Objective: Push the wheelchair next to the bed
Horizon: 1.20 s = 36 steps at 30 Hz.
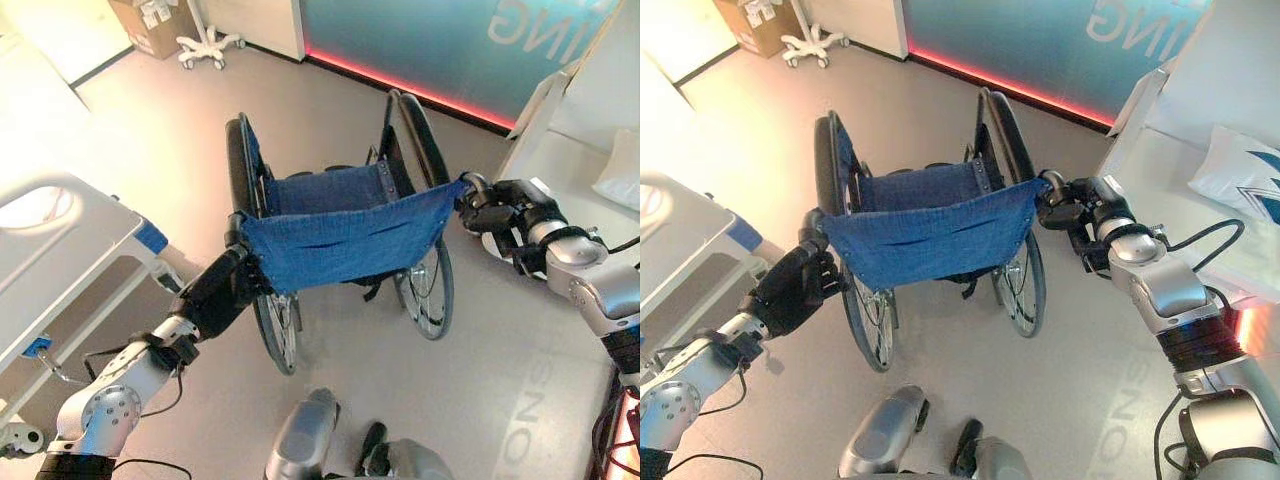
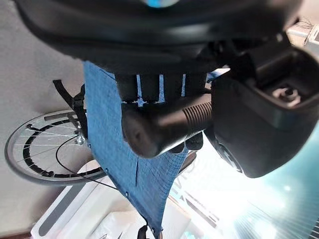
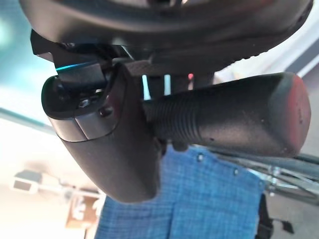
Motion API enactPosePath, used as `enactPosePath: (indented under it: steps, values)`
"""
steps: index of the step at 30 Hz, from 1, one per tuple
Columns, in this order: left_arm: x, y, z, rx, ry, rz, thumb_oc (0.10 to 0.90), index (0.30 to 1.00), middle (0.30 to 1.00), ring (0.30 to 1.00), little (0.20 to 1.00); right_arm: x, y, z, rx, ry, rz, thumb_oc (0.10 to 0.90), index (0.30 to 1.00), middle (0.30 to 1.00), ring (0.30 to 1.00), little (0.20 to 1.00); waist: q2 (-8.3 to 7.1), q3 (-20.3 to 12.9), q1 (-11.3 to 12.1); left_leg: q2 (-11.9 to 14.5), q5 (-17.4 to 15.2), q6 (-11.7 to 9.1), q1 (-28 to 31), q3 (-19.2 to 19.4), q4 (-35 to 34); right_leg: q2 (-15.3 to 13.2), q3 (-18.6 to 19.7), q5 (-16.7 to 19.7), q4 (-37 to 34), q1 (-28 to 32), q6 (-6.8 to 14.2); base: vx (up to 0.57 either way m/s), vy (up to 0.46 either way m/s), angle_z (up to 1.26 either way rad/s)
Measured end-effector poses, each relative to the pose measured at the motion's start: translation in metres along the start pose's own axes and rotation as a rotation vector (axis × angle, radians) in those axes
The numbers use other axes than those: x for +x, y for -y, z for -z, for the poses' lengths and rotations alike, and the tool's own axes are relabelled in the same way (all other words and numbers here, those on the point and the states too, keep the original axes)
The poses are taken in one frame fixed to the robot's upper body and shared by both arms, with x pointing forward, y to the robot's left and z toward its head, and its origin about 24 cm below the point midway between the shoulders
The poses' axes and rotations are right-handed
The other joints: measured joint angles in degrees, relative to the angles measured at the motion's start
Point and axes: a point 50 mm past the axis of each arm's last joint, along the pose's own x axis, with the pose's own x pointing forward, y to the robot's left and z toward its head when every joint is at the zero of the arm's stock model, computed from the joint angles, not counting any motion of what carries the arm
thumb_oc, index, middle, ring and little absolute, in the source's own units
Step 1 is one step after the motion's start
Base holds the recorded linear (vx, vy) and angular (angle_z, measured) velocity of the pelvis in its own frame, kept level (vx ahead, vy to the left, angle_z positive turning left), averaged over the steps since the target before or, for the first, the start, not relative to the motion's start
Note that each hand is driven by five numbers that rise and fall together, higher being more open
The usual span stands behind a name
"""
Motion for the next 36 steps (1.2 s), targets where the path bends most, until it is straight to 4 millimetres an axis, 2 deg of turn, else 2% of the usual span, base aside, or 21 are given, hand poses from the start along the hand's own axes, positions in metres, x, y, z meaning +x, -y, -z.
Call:
enactPosePath:
  steps: [2,4,8,9,12,14,15,16,17,18,19,22,26,27,28,30,31,32,34,35,36]
  values:
    - [0.0,0.0,0.002,-0.006,-0.006,0.0,0.4,0.3,0.3,0.3,0.3,0.003,-0.004,0.006,0.019,-0.026,-0.004,0.4,0.3,0.3,0.3,0.3,-0.14,0.1,0.1,0.4,0.3,-0.5,-0.4,3.0,-8.0,0.7,0.1,-0.5,-2.7,3.3,-0.7,0.39,-0.044,0.04]
    - [-0.003,-0.001,0.006,-0.005,-0.014,0.007,0.4,0.3,0.3,0.3,0.3,0.004,-0.008,0.016,0.026,-0.058,-0.014,0.4,0.3,0.3,0.3,0.3,0.42,-0.1,0.1,3.2,1.3,-2.0,-1.6,10.4,-13.5,2.2,-1.9,-0.3,-6.7,8.6,-0.1,0.43,-0.049,0.04]
    - [-0.01,-0.006,0.013,-0.002,-0.025,-0.004,0.4,0.3,0.3,0.3,0.3,-0.004,-0.014,0.028,0.019,-0.074,-0.044,0.4,0.3,0.3,0.3,0.3,0.99,-3.1,0.5,5.3,0.9,-2.2,-1.6,15.3,-12.4,3.3,-4.1,-3.5,-8.4,13.0,3.1,0.36,-0.015,-0.09]
    - [-0.012,-0.008,0.011,0.009,-0.024,-0.009,0.4,0.3,0.3,0.3,0.3,-0.005,-0.015,0.03,0.018,-0.078,-0.054,0.4,0.3,0.3,0.3,0.3,0.3,-3.6,0.3,4.4,3.0,1.0,-0.7,15.0,-13.3,3.1,-3.3,-5.5,-7.2,13.6,4.5,0.42,-0.008,0.05]
    - [-0.011,-0.008,0.007,0.035,-0.018,-0.02,0.4,0.3,0.3,0.3,0.3,-0.004,-0.015,0.03,0.014,-0.083,-0.07,0.4,0.3,0.3,0.3,0.3,-2.11,-5.0,0.6,0.7,3.6,2.1,-0.2,14.9,-12.3,0.0,-2.4,-8.0,-3.6,13.2,6.3,0.39,0.017,0.04]
    - [-0.007,-0.009,0.002,0.032,0.005,-0.019,0.4,0.3,0.3,0.3,0.3,-0.002,-0.016,0.031,0.017,-0.09,-0.071,0.4,0.3,0.3,0.3,0.3,-2.13,-5.0,1.7,-0.3,3.5,5.8,1.5,14.9,-11.5,-1.5,-2.1,-10.2,9.8,10.7,11.2,0.44,0.086,0.0]
    - [-0.004,-0.01,-0.001,0.037,0.012,-0.022,0.4,0.3,0.3,0.3,0.3,-0.001,-0.016,0.034,0.019,-0.101,-0.067,0.4,0.3,0.3,0.3,0.3,-2.71,-4.9,1.7,-1.2,3.2,6.6,2.7,14.5,-11.7,-1.7,-1.0,-9.5,19.1,8.6,15.3,0.34,0.043,0.28]
    - [-0.004,-0.01,-0.002,0.044,0.012,-0.027,0.4,0.3,0.3,0.3,0.3,-0.001,-0.016,0.034,0.02,-0.104,-0.069,0.4,0.3,0.3,0.3,0.3,-3.15,-5.0,1.7,-1.6,3.4,7.1,3.2,14.7,-11.9,-1.5,-0.1,-8.9,22.7,7.6,16.9,0.23,-0.013,0.26]
    - [-0.003,-0.011,-0.005,0.059,0.016,-0.03,0.4,0.3,0.3,0.3,0.3,-0.001,-0.018,0.034,0.025,-0.103,-0.076,0.4,0.3,0.3,0.3,0.3,-4.45,-4.9,1.9,-2.8,2.9,9.8,4.1,14.7,-11.7,-0.8,1.1,-7.6,28.1,6.1,18.7,0.22,-0.044,0.06]
    - [-0.003,-0.011,-0.009,0.07,0.023,-0.029,0.4,0.3,0.3,0.3,0.3,-0.001,-0.02,0.033,0.029,-0.097,-0.081,0.4,0.3,0.3,0.3,0.3,-5.51,-4.9,2.2,-4.0,2.4,14.0,4.5,14.4,-11.1,0.9,3.2,-6.7,30.6,5.1,18.7,0.3,-0.062,0.1]
    - [-0.004,-0.012,-0.012,0.073,0.033,-0.031,0.4,0.3,0.3,0.3,0.3,0.0,-0.021,0.031,0.033,-0.089,-0.081,0.4,0.3,0.3,0.3,0.3,-6.46,-4.9,2.0,-5.1,1.9,14.7,4.5,13.1,-10.6,2.5,5.0,-5.8,32.0,4.2,18.2,0.31,-0.044,0.14]
    - [-0.004,-0.012,-0.014,0.079,0.037,-0.033,0.4,0.3,0.3,0.3,0.3,0.002,-0.02,0.023,0.03,-0.065,-0.076,0.4,0.3,0.3,0.3,0.3,-6.22,-4.8,2.7,-7.6,2.7,14.5,6.7,3.7,-13.6,5.0,6.7,-4.8,31.4,1.6,16.8,0.22,-0.021,0.01]
    - [-0.006,-0.011,-0.018,0.096,0.03,-0.008,0.4,0.3,0.3,0.3,0.3,0.001,-0.016,0.018,0.018,-0.041,-0.058,0.4,0.3,0.3,0.3,0.3,-3.04,-3.2,1.9,-6.5,5.4,12.9,13.1,-9.9,-20.4,2.4,3.5,-9.9,25.4,-2.0,7.7,0.26,-0.103,0.33]
    - [-0.004,-0.008,-0.023,0.101,0.045,0.005,0.4,0.3,0.3,0.3,0.3,-0.001,-0.01,0.01,0.02,-0.004,-0.039,0.4,0.3,0.3,0.3,0.3,-0.78,-1.9,0.6,-5.1,5.8,12.3,13.6,-13.6,-20.6,2.2,2.7,-10.9,20.8,-4.8,5.9,0.21,-0.139,0.65]
    - [-0.003,-0.007,-0.025,0.104,0.05,0.009,0.4,0.3,0.3,0.3,0.3,-0.001,-0.007,0.006,0.019,0.011,-0.031,0.4,0.3,0.3,0.3,0.3,-0.03,-1.4,-0.2,-4.7,6.1,12.0,13.6,-13.8,-20.4,2.0,3.0,-10.8,18.5,-6.1,5.9,0.29,-0.213,0.75]
    - [0.002,-0.005,-0.029,0.104,0.067,0.01,0.4,0.3,0.3,0.3,0.3,-0.001,-0.002,-0.007,0.012,0.053,-0.018,0.4,0.3,0.3,0.3,0.3,2.41,-0.2,-1.8,-3.9,4.1,9.5,14.3,-21.1,-20.0,0.7,4.8,-7.5,10.5,-12.3,6.6,0.33,-0.275,0.65]
    - [0.003,-0.005,-0.03,0.101,0.069,0.004,0.4,0.3,0.3,0.3,0.3,-0.001,-0.001,-0.009,0.012,0.058,-0.016,0.4,0.3,0.3,0.3,0.3,2.4,-0.2,-2.6,-3.8,2.3,8.0,14.2,-21.0,-19.3,-0.8,6.4,-3.9,6.6,-13.6,7.7,0.36,-0.337,0.79]
    - [0.004,-0.006,-0.031,0.109,0.066,-0.006,0.4,0.3,0.3,0.3,0.3,-0.001,-0.002,-0.009,0.011,0.057,-0.018,0.4,0.3,0.3,0.3,0.3,2.14,-0.1,-3.3,-3.3,0.6,9.6,13.9,-17.3,-17.3,-3.6,7.2,1.6,0.5,-12.6,8.2,0.33,-0.319,0.73]
    - [0.004,-0.008,-0.029,0.11,0.054,-0.028,0.4,0.3,0.3,0.3,0.3,-0.001,-0.006,-0.005,0.009,0.028,-0.03,0.4,0.3,0.3,0.3,0.3,-0.05,-0.3,-3.3,-5.1,-3.2,8.6,15.0,-15.8,-13.4,-10.3,7.3,11.5,-7.8,-7.8,11.2,0.33,-0.31,0.67]
    - [0.004,-0.009,-0.029,0.11,0.055,-0.034,0.4,0.3,0.3,0.3,0.3,-0.001,-0.007,-0.004,0.009,0.022,-0.035,0.4,0.3,0.3,0.3,0.3,-0.81,-0.3,-3.5,-5.4,-4.8,6.4,15.0,-16.0,-11.9,-12.3,7.2,15.1,-8.1,-5.8,10.7,0.38,-0.337,0.74]
    - [0.006,-0.009,-0.03,0.1,0.065,-0.039,0.4,0.3,0.3,0.3,0.3,-0.001,-0.007,-0.005,0.009,0.023,-0.036,0.4,0.3,0.3,0.3,0.3,-1.24,-0.3,-3.5,-4.6,-5.9,5.0,15.3,-16.6,-11.5,-13.4,6.7,15.0,-5.5,-4.0,12.3,0.33,-0.283,0.89]
